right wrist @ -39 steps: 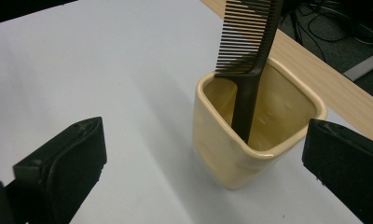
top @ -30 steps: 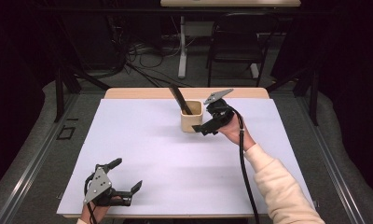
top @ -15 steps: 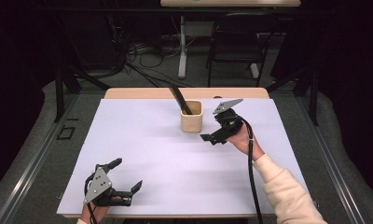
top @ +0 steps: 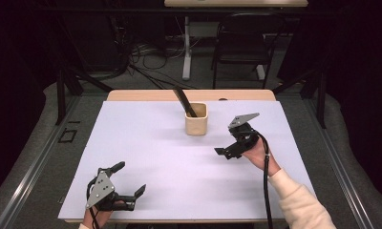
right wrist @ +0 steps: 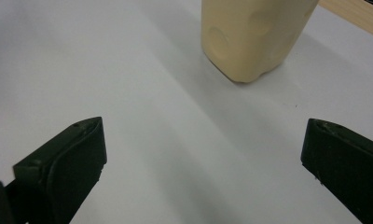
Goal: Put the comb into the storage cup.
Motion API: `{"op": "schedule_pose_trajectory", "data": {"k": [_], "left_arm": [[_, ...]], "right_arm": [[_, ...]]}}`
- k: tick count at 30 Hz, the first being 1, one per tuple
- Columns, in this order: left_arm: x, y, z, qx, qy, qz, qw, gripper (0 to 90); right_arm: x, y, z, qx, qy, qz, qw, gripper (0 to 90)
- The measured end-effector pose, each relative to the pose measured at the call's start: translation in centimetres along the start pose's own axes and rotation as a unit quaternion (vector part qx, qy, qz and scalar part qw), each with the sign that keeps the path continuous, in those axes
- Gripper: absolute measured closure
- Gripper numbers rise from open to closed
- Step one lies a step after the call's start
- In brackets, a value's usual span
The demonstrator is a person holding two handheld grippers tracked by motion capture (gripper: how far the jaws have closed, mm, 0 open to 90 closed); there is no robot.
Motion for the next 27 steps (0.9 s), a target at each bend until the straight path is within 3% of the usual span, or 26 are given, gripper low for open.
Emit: {"op": "schedule_pose_trajectory", "data": {"k": [8,27], "left_arm": [[0.0,0.0,0.0,0.000,0.001,0.000,1.0000,0.1],[0.0,0.0,0.0,0.000,0.000,0.002,1.0000,0.1]], "right_arm": [[0.1,-0.8,-0.3,0.001,-0.003,0.002,1.0000,0.0],[1.9,-3.8,-1.1,-0.001,-0.015,-0.001,0.9999,0.0]]}}
Point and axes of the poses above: each handheld gripper's, and its own axes: z roughly forward along the jaws, y roughly out of its top, x roughly to its left, the point moved 5 cm from there along z, roughly forward along the jaws, and after that the axes turned 12 degrees about x, right-handed, at the moved point
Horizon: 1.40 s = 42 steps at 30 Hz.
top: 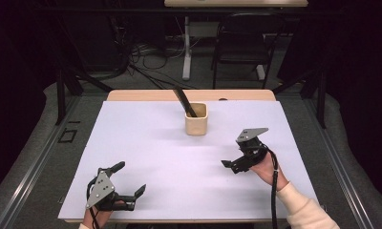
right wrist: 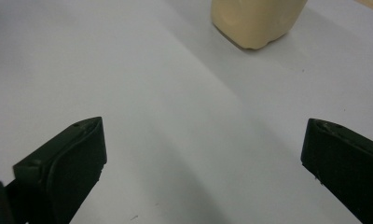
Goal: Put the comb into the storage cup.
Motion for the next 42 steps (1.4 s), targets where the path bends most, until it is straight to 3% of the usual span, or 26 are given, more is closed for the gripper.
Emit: {"op": "schedule_pose_trajectory", "data": {"k": [4,26,42], "left_arm": [[0.0,0.0,0.0,-0.001,0.000,-0.001,1.0000,0.1],[0.0,0.0,0.0,0.000,0.002,-0.001,1.0000,0.1],[0.0,0.0,0.0,-0.001,0.001,-0.002,1.0000,0.1]], "right_arm": [[0.4,-0.7,-0.2,-0.009,-0.013,-0.004,0.9999,0.0],[1.9,-3.6,-1.3,-0.020,-0.031,0.003,0.9993,0.0],[3.0,-5.7,-0.8,-0.017,-0.038,0.002,0.9991,0.0]]}}
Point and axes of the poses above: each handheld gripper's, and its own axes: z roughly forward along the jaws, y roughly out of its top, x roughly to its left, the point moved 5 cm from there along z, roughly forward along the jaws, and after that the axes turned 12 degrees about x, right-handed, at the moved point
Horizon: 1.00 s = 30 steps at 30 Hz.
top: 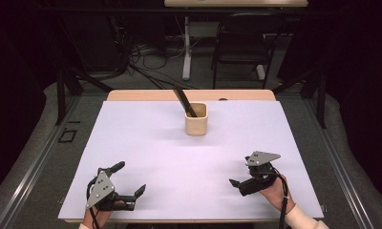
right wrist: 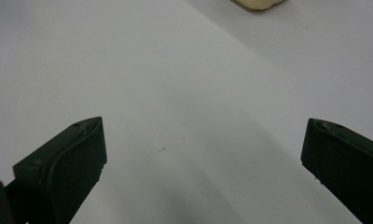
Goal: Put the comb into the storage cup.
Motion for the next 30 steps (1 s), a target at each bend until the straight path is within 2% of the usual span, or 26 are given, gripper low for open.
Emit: {"op": "schedule_pose_trajectory", "data": {"k": [17,30], "left_arm": [[0.0,0.0,0.0,0.000,0.000,0.000,1.0000,0.1],[0.1,0.0,0.0,0.000,0.001,-0.001,1.0000,0.1]], "right_arm": [[1.0,-1.9,-0.8,-0.021,-0.017,-0.002,0.9996,0.0],[1.5,-2.6,-1.6,-0.036,-0.020,-0.008,0.9991,0.0]]}}
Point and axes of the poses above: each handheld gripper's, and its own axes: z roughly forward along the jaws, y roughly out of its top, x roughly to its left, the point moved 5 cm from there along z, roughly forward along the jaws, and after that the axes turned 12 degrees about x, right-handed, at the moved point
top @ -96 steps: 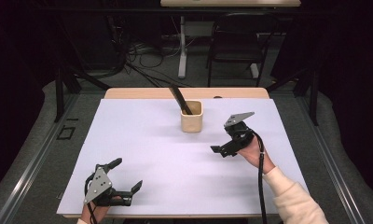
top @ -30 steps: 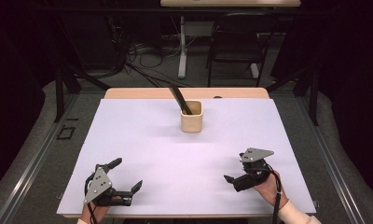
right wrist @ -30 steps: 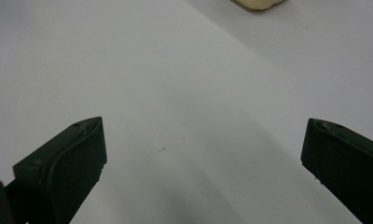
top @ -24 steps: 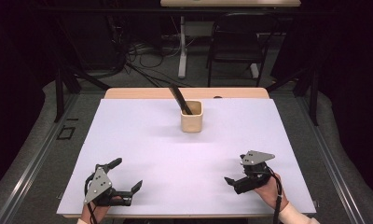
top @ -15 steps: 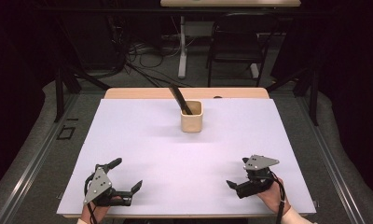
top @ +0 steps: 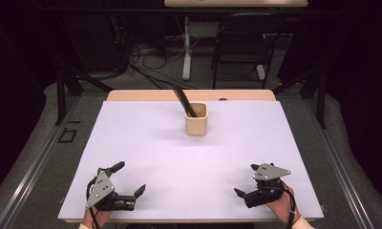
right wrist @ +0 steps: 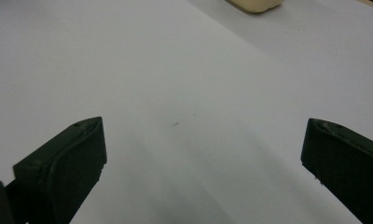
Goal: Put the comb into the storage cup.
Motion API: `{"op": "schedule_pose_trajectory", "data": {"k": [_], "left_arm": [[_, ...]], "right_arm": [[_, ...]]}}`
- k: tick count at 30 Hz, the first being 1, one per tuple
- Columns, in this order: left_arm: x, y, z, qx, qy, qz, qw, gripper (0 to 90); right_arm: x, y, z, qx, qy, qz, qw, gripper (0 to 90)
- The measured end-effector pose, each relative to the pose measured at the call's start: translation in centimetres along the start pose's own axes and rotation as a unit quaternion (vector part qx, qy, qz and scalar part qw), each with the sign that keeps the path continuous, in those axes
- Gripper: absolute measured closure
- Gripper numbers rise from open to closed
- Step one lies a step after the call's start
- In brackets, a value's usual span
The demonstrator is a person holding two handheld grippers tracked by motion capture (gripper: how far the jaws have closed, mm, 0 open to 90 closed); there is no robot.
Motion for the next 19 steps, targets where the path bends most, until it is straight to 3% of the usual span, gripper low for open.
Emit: {"op": "schedule_pose_trajectory", "data": {"k": [19], "left_arm": [[0.1,0.0,0.1,0.002,0.001,0.001,1.0000,0.1]], "right_arm": [[0.5,-0.5,-1.6,-0.021,-0.024,-0.006,0.9995,0.0]]}}
Point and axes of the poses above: each handheld gripper's, and its own axes: z roughly forward along the jaws, y roughly out of its top, x roughly to its left, the point moved 5 cm from there along z, roughly forward along the jaws, and after that the axes turned 12 degrees about x, right-handed, at the moved point
